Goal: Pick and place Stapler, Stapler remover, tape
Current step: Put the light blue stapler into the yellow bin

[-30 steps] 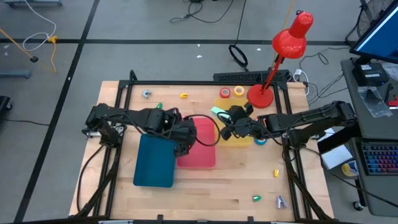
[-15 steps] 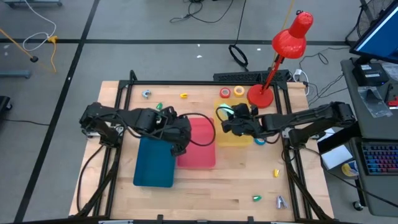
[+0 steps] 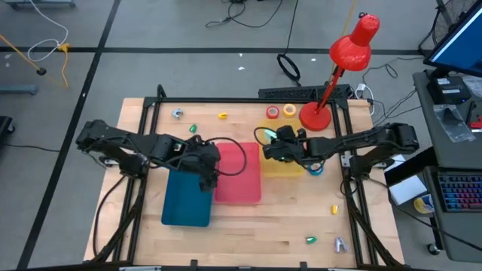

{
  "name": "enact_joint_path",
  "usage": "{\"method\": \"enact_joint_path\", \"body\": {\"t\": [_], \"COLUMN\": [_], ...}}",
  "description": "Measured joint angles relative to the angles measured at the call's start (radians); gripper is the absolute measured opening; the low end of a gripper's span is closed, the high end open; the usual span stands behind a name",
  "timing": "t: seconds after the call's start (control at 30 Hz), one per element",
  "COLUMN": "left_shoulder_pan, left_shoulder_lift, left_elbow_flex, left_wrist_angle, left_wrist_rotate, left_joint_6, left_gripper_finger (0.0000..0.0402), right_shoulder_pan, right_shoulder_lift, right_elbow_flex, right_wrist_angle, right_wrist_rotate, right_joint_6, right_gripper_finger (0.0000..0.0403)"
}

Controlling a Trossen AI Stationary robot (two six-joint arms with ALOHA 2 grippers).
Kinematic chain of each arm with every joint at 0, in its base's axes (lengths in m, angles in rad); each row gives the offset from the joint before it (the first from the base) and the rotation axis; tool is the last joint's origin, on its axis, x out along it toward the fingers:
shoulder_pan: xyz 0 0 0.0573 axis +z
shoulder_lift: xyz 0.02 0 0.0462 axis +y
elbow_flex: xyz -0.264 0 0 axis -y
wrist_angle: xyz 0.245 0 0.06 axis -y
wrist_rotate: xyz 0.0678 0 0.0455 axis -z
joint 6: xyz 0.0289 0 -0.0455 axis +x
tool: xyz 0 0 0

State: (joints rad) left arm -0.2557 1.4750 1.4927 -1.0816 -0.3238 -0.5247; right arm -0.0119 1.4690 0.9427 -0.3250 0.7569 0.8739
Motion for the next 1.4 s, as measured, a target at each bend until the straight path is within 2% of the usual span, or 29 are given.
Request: {"method": "enact_joint_path", "body": {"t": [0.33, 0.6, 0.83, 1.1, 1.4], "left_shoulder_pan": [-0.022, -0.024, -0.024, -0.028, -0.031], "left_shoulder_lift": [-0.163, -0.205, -0.206, -0.206, -0.206], "left_elbow_flex": [-0.217, -0.326, -0.346, -0.347, -0.347], "left_wrist_angle": [0.169, 0.265, 0.268, 0.271, 0.270], "left_wrist_rotate": [0.031, 0.073, 0.090, 0.091, 0.098], "left_joint_6": [-0.053, -0.049, -0.034, -0.023, -0.028], "left_gripper_finger": [0.0365, 0.0365, 0.0365, 0.0365, 0.0365], "right_shoulder_pan": [-0.041, -0.053, -0.053, -0.052, -0.054], "right_shoulder_lift": [0.053, 0.069, 0.072, 0.170, 0.183], "right_elbow_flex": [0.000, 0.001, 0.002, 0.002, 0.002], "right_wrist_angle": [0.008, 0.009, 0.012, 0.041, 0.066], "right_wrist_rotate": [0.002, -0.003, 0.001, -0.004, -0.063], "right_joint_6": [0.044, 0.136, 0.193, 0.241, 0.243], "right_gripper_finger": [0.0120, 0.0121, 0.0121, 0.0121, 0.0133]}}
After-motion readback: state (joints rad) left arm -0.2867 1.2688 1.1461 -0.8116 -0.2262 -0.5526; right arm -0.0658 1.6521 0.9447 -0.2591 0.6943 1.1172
